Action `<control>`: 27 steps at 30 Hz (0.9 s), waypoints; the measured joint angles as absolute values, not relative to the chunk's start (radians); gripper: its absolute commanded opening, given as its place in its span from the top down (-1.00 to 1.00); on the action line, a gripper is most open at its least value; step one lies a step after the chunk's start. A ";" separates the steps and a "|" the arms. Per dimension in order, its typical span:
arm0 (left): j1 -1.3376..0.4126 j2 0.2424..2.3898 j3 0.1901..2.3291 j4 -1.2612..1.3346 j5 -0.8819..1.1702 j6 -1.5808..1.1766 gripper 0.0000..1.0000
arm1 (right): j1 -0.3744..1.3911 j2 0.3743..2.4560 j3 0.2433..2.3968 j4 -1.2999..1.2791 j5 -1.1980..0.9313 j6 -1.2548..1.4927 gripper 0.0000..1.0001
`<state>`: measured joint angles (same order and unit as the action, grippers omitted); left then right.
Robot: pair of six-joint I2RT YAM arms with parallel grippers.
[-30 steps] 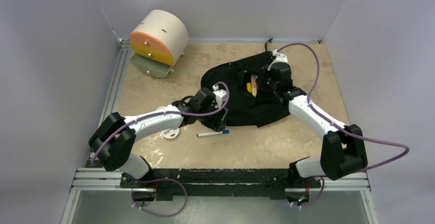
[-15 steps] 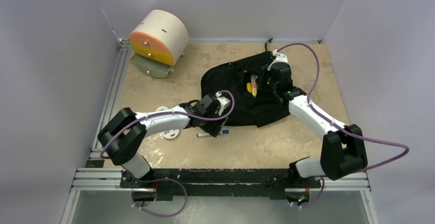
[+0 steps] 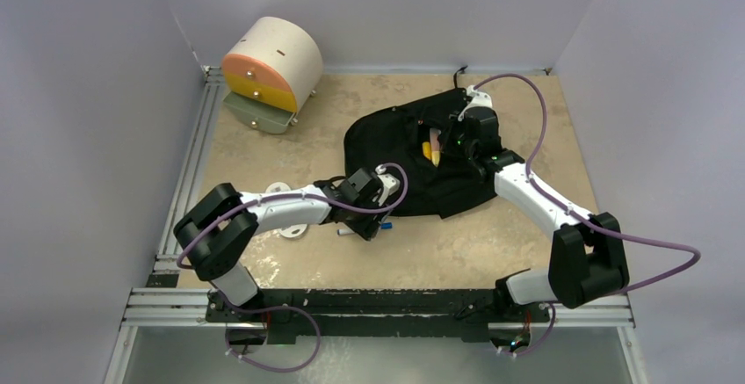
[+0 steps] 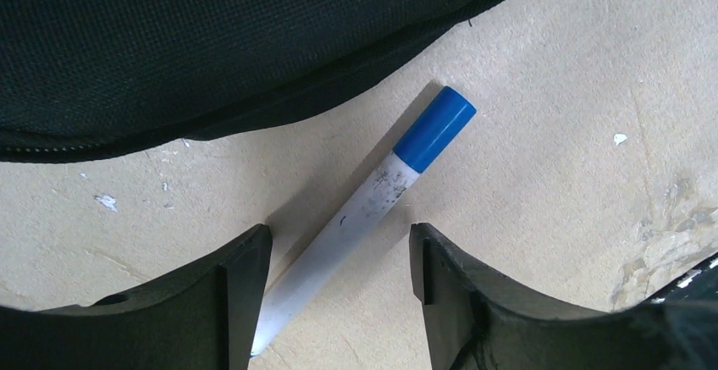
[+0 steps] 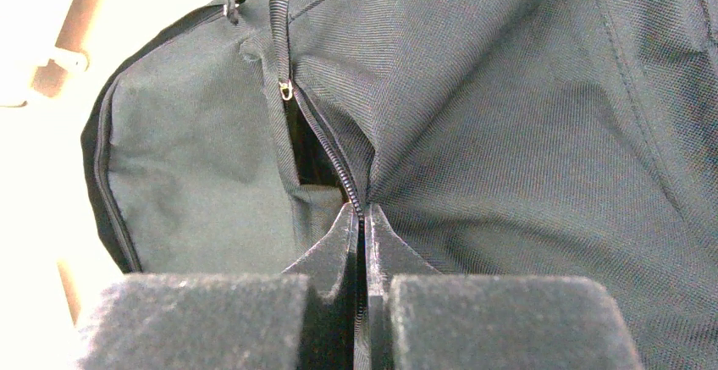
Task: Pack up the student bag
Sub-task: Pick up the stationery from the center of the board.
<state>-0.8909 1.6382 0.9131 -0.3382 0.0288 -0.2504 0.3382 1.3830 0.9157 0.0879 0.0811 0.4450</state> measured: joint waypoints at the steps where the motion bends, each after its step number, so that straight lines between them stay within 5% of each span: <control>1: -0.895 1.639 0.913 -0.338 0.024 -0.250 -0.09 | 0.338 1.384 0.916 0.088 0.080 0.445 1.00; 16: -0.947 1.661 0.928 -0.339 -0.004 -0.244 0.92 | 0.338 1.387 0.916 0.088 0.077 0.445 1.00; 27: -1.012 1.661 0.928 -0.339 0.100 -0.201 1.00 | 0.338 1.387 0.916 0.088 0.075 0.445 1.00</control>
